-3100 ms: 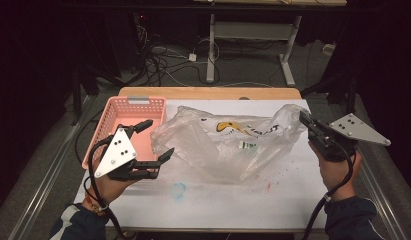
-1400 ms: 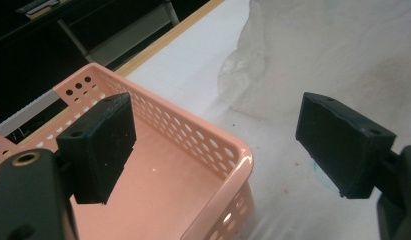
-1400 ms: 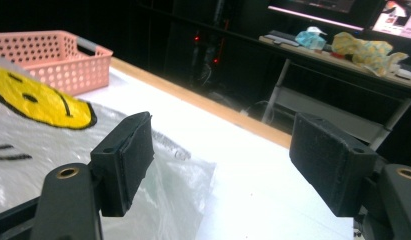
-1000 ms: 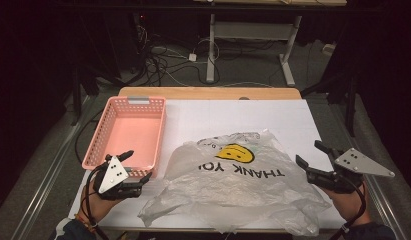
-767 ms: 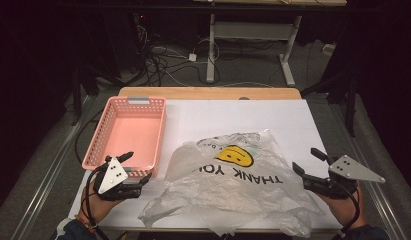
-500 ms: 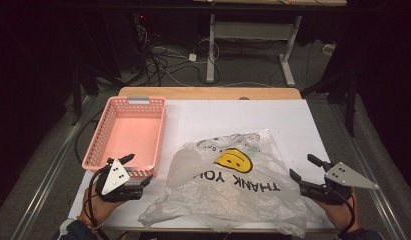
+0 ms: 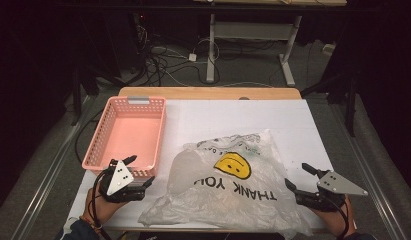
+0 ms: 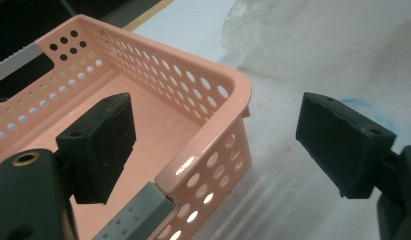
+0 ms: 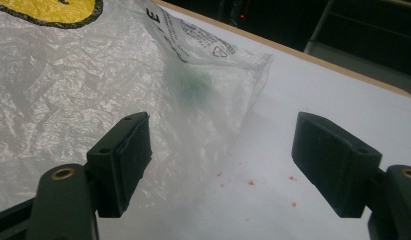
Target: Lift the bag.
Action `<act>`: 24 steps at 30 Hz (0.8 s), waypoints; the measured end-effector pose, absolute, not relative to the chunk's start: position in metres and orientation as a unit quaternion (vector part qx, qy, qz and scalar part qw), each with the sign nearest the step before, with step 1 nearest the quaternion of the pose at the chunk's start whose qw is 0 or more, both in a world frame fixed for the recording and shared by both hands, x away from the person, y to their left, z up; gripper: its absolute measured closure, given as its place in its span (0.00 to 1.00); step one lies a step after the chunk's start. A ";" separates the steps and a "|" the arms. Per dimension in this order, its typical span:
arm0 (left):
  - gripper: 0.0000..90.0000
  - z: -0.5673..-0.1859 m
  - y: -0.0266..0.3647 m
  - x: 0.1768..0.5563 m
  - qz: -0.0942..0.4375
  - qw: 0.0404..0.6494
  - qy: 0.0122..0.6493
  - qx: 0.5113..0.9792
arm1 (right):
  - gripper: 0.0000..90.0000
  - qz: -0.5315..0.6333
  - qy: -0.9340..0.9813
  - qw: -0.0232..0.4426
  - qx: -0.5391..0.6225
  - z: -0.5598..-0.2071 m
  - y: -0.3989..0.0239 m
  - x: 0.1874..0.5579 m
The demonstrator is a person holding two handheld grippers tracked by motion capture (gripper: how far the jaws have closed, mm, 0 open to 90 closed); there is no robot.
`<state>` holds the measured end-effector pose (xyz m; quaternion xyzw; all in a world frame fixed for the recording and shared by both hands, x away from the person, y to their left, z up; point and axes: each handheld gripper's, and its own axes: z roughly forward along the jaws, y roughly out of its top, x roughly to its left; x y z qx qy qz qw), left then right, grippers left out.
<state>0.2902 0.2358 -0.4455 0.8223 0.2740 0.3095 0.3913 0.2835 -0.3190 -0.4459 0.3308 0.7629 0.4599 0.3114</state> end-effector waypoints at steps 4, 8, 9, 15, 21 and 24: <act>0.18 -0.444 0.239 0.291 0.309 0.399 0.282 0.816 | 0.27 0.464 0.761 0.311 0.330 -0.445 -0.318 0.283; 0.17 -0.445 0.237 0.291 0.306 0.399 0.278 0.819 | 0.27 0.465 0.761 0.310 0.329 -0.446 -0.319 0.283; 0.18 -0.446 0.236 0.291 0.305 0.398 0.277 0.820 | 0.27 0.464 0.762 0.307 0.331 -0.446 -0.318 0.283; 0.18 -0.446 0.235 0.288 0.303 0.400 0.268 0.823 | 0.27 0.462 0.766 0.309 0.322 -0.445 -0.314 0.280; 0.18 -0.445 0.235 0.288 0.302 0.400 0.269 0.822 | 0.27 0.462 0.767 0.309 0.320 -0.445 -0.313 0.280; 0.17 -0.445 0.235 0.288 0.302 0.400 0.270 0.822 | 0.27 0.460 0.768 0.308 0.321 -0.446 -0.313 0.280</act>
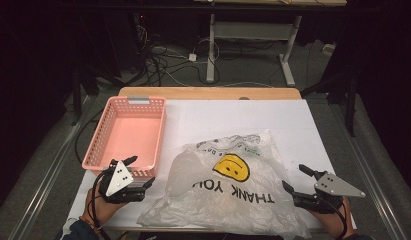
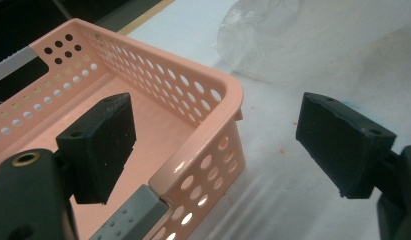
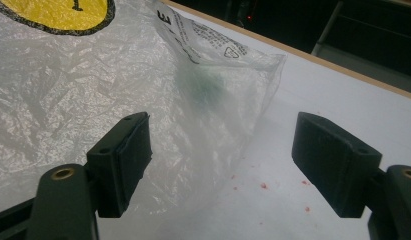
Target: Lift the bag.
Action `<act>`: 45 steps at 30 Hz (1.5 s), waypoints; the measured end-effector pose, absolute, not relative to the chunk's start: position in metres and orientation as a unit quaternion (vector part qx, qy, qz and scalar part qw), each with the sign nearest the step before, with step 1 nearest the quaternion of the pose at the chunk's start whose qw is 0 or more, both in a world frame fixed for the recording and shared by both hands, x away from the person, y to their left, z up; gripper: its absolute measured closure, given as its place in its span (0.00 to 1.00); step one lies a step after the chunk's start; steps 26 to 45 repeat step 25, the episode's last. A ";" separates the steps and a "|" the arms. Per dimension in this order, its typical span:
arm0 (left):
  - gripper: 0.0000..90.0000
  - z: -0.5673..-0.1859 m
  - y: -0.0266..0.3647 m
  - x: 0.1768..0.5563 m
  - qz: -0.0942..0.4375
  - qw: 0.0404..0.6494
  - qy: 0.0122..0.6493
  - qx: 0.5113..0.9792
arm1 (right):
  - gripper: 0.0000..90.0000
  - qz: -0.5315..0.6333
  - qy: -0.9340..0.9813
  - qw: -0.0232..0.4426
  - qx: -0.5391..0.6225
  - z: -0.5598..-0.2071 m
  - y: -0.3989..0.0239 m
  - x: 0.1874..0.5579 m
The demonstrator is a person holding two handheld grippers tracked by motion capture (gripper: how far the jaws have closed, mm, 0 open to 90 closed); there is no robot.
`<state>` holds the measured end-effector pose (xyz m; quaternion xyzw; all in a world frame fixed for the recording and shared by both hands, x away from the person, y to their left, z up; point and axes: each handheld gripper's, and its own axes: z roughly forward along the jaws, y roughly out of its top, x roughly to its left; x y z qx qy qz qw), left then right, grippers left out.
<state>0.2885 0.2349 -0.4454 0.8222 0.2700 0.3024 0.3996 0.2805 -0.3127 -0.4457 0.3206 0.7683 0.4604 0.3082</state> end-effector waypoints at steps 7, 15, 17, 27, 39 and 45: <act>0.18 -0.446 0.233 0.289 0.301 0.395 0.266 0.826 | 0.27 0.463 0.768 0.307 0.317 -0.445 -0.313 0.280; 0.17 -0.446 0.233 0.290 0.300 0.396 0.268 0.826 | 0.27 0.465 0.768 0.305 0.318 -0.445 -0.312 0.280; 0.18 -0.446 0.233 0.291 0.300 0.395 0.268 0.826 | 0.27 0.466 0.767 0.306 0.319 -0.444 -0.312 0.280; 0.18 -0.446 0.233 0.292 0.299 0.393 0.270 0.827 | 0.27 0.468 0.765 0.306 0.319 -0.444 -0.314 0.281; 0.18 -0.446 0.233 0.292 0.299 0.393 0.270 0.827 | 0.27 0.468 0.765 0.306 0.319 -0.444 -0.314 0.281; 0.18 -0.446 0.233 0.292 0.299 0.393 0.270 0.827 | 0.27 0.468 0.765 0.306 0.319 -0.444 -0.314 0.281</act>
